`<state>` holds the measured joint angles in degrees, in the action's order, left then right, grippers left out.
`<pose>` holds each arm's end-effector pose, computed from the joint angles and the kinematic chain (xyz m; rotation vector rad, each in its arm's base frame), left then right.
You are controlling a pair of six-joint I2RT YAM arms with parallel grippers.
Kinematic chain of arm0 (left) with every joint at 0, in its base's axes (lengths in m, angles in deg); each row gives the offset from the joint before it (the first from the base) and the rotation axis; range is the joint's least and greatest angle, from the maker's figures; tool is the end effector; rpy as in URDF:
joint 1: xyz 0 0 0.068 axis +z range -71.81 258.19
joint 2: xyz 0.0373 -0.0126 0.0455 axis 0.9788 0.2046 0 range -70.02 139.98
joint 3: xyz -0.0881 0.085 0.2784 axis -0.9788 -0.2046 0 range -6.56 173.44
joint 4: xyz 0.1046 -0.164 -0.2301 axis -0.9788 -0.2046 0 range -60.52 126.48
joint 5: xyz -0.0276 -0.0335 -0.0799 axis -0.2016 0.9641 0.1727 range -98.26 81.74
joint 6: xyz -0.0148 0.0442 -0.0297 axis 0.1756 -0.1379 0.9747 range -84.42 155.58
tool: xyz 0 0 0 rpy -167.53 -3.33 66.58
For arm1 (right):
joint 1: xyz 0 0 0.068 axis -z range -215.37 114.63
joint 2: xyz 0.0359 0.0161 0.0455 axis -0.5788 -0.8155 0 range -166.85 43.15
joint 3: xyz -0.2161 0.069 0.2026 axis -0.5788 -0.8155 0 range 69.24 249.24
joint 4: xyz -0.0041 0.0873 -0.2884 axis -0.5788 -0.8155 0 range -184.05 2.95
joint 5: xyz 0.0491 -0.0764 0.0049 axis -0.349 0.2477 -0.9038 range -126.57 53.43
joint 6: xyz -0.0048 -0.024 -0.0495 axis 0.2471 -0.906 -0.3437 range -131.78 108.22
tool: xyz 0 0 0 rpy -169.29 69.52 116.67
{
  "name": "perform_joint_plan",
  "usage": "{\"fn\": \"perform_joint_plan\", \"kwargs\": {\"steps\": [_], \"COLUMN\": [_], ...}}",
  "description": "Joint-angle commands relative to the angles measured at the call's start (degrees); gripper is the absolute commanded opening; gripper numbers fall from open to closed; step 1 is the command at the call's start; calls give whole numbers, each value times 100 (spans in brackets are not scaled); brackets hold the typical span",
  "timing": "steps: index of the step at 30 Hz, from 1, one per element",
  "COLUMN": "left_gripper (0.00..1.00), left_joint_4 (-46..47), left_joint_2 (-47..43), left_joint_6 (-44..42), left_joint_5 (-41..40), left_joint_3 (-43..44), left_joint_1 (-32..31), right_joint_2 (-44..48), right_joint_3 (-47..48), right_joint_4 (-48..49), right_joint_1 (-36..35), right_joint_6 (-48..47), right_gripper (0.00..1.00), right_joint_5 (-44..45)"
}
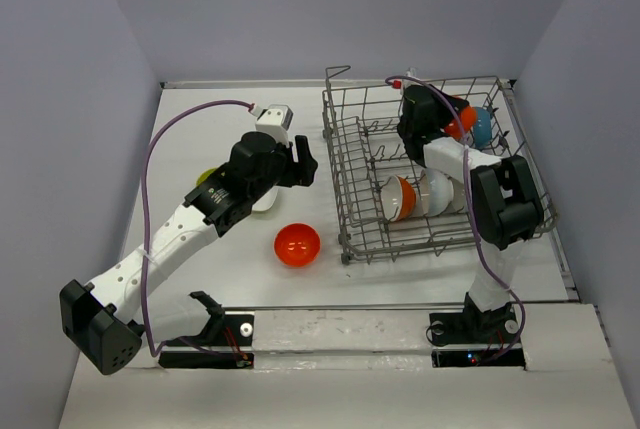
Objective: Load the bowls into the dish rack
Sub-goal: Insert the bowl into the dish rack.
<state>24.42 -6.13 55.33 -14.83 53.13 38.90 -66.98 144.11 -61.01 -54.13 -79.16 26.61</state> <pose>0.2251 -0.1786 0.3871 0.2413 1.8819 -0.6057 0.4661 0.1230 0.2604 -0.5080 1.8380 -1.5387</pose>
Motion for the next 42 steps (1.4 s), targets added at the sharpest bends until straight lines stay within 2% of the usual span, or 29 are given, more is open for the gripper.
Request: {"fn": "perform_joint_plan", "kwargs": {"steps": [1, 15, 27, 32, 42], "left_gripper": [77, 77, 77, 77, 77], "left_joint_4": [133, 142, 142, 142, 142], "left_joint_2": [0, 9, 17, 9, 0], "left_joint_6": [-94, -103, -85, -94, -85], "left_joint_5": [-90, -73, -64, -64, -64], "left_joint_3": [0, 0, 9, 9, 0], "left_joint_1": [-35, -53, -61, -61, -61], "right_joint_2": [-220, -527, -571, -563, -545], "right_joint_3": [10, 89, 115, 124, 124], "right_joint_4": [-196, -381, -398, -398, -381], "right_joint_1": [127, 127, 127, 75, -30], "right_joint_6": [172, 339, 383, 409, 436], "right_gripper": [2, 8, 38, 42, 43], "right_joint_5": [-51, -86, -95, -104, -148]}}
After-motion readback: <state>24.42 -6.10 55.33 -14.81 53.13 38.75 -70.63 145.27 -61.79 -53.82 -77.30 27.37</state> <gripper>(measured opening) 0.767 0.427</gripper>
